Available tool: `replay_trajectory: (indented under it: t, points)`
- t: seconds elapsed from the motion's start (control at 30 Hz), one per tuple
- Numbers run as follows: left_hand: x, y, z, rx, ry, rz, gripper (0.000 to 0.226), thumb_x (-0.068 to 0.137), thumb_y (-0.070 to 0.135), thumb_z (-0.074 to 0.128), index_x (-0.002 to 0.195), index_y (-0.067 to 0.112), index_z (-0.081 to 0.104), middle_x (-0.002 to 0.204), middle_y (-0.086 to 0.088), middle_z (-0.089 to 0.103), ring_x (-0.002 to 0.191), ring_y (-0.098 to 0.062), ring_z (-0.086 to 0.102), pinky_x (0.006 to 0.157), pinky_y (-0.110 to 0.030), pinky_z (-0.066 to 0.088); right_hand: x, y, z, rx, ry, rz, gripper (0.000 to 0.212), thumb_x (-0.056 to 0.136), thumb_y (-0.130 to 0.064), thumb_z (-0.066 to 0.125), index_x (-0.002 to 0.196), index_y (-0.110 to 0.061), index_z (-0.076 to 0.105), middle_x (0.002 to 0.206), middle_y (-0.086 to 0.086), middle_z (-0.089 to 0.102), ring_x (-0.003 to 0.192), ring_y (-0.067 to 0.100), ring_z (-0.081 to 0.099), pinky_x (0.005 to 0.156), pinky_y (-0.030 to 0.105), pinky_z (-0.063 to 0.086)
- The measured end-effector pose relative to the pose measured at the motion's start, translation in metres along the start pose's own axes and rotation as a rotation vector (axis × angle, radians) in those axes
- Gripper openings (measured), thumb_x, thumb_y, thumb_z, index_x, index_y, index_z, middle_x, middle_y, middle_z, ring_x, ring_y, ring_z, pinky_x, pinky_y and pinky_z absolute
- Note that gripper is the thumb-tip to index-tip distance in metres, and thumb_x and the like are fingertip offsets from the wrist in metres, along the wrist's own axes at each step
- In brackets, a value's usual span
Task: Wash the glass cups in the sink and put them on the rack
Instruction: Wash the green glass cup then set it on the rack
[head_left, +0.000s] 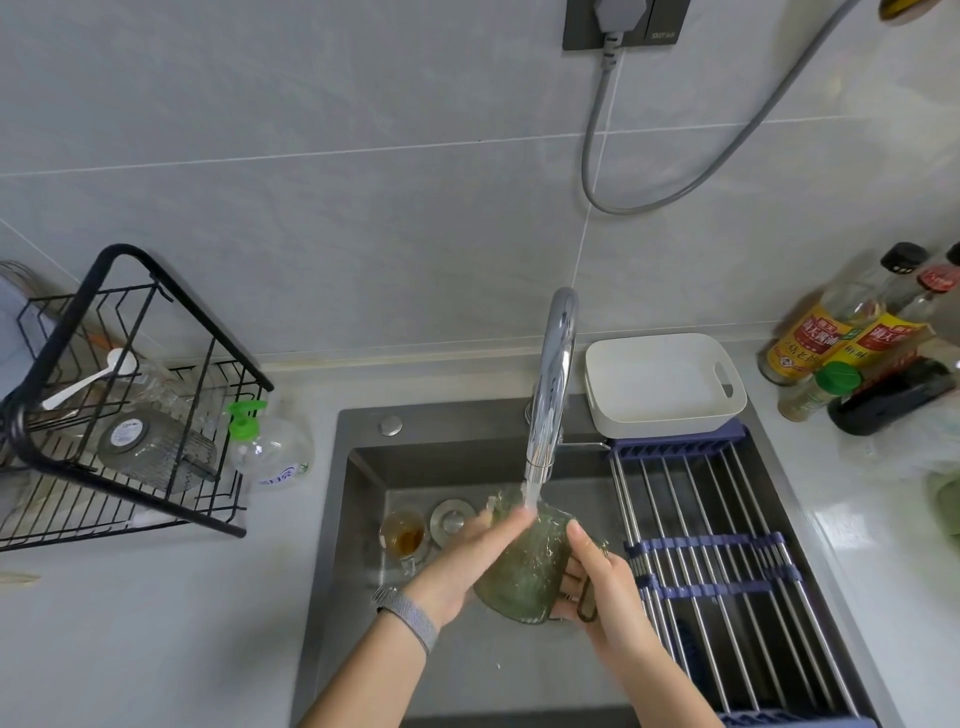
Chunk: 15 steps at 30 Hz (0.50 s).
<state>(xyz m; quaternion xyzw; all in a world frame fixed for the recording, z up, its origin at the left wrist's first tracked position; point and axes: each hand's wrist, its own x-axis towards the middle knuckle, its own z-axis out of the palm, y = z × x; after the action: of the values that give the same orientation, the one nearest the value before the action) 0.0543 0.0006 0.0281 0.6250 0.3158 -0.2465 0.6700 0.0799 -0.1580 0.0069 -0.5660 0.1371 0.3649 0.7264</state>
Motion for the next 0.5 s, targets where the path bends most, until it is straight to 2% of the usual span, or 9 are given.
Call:
replay_trajectory:
  t: [0.03, 0.07, 0.1, 0.13, 0.2, 0.27, 0.37, 0.43, 0.5]
  points:
    - [0.000, -0.004, -0.001, -0.010, -0.011, 0.030, 0.075, 0.069, 0.072, 0.062, 0.130, 0.031, 0.052, 0.137, 0.013, 0.053, 0.130, -0.011, 0.045, 0.112, -0.033, 0.032, 0.004, 0.003, -0.002, -0.006, 0.035, -0.020, 0.067, 0.074, -0.055, 0.074, 0.101, 0.005, 0.068, 0.091, 0.039, 0.062, 0.070, 0.034, 0.057, 0.072, 0.041, 0.048]
    - [0.000, -0.006, 0.001, -0.032, 0.005, 0.063, 0.069, 0.067, 0.067, 0.069, 0.123, 0.028, 0.058, 0.126, 0.013, 0.063, 0.121, -0.008, 0.055, 0.100, -0.024, 0.043, 0.004, 0.002, -0.001, -0.024, 0.069, -0.026, 0.072, 0.068, -0.059, 0.078, 0.102, 0.003, 0.067, 0.080, 0.031, 0.060, 0.066, 0.028, 0.054, 0.067, 0.037, 0.045]
    - [-0.002, -0.006, 0.004, -0.062, 0.044, 0.097, 0.056, 0.068, 0.059, 0.072, 0.114, 0.028, 0.063, 0.112, 0.014, 0.070, 0.108, -0.002, 0.062, 0.084, -0.013, 0.048, 0.005, 0.002, 0.001, -0.036, 0.092, -0.031, 0.069, 0.068, -0.058, 0.077, 0.110, -0.005, 0.065, 0.081, 0.023, 0.061, 0.066, 0.025, 0.058, 0.069, 0.035, 0.048]
    - [-0.001, -0.009, 0.008, -0.095, 0.101, 0.143, 0.041, 0.072, 0.050, 0.075, 0.105, 0.027, 0.066, 0.100, 0.016, 0.073, 0.092, 0.006, 0.066, 0.069, -0.005, 0.046, 0.007, 0.002, 0.004, -0.068, 0.119, -0.033, 0.066, 0.075, -0.053, 0.074, 0.125, -0.014, 0.056, 0.095, 0.017, 0.065, 0.083, 0.022, 0.066, 0.079, 0.038, 0.054]
    - [-0.001, -0.011, 0.014, -0.126, 0.230, 0.215, 0.015, 0.076, 0.034, 0.079, 0.087, 0.026, 0.071, 0.083, 0.018, 0.075, 0.073, 0.012, 0.065, 0.056, -0.001, 0.043, 0.009, 0.003, 0.007, -0.196, 0.146, -0.059, 0.073, 0.083, -0.045, 0.066, 0.145, -0.026, 0.033, 0.134, 0.005, 0.052, 0.124, 0.022, 0.053, 0.105, 0.042, 0.044]
    - [0.001, -0.014, 0.014, -0.125, 0.304, 0.234, 0.012, 0.075, 0.029, 0.081, 0.082, 0.023, 0.073, 0.079, 0.018, 0.075, 0.070, 0.009, 0.067, 0.055, -0.002, 0.043, 0.005, 0.002, 0.017, -0.233, 0.108, -0.119, 0.070, 0.086, -0.046, 0.063, 0.145, -0.032, 0.027, 0.134, -0.009, 0.044, 0.127, 0.015, 0.047, 0.108, 0.035, 0.037]
    - [-0.006, -0.008, 0.014, -0.087, 0.276, 0.282, 0.016, 0.087, 0.037, 0.067, 0.086, 0.021, 0.068, 0.085, 0.006, 0.074, 0.082, -0.004, 0.067, 0.065, -0.008, 0.048, 0.002, 0.008, 0.028, -0.304, 0.122, -0.122, 0.072, 0.066, -0.076, 0.059, 0.129, -0.047, 0.038, 0.132, -0.012, 0.043, 0.128, 0.012, 0.044, 0.111, 0.042, 0.037]
    - [-0.011, -0.004, 0.014, -0.106, 0.245, 0.295, 0.043, 0.095, 0.052, 0.046, 0.086, 0.012, 0.059, 0.090, 0.001, 0.064, 0.082, -0.008, 0.060, 0.073, -0.014, 0.048, 0.004, 0.012, 0.031, -0.217, 0.088, -0.096, 0.089, 0.058, -0.081, 0.061, 0.133, -0.038, 0.038, 0.136, -0.007, 0.047, 0.128, 0.014, 0.047, 0.109, 0.045, 0.039]
    - [-0.010, -0.005, 0.016, -0.101, 0.229, 0.288, 0.046, 0.098, 0.053, 0.034, 0.097, 0.011, 0.051, 0.093, 0.004, 0.055, 0.081, -0.002, 0.053, 0.075, -0.009, 0.043, 0.005, 0.011, 0.034, -0.126, 0.072, -0.055, 0.093, 0.060, -0.077, 0.065, 0.135, -0.029, 0.040, 0.131, -0.003, 0.058, 0.120, 0.015, 0.058, 0.105, 0.046, 0.045]
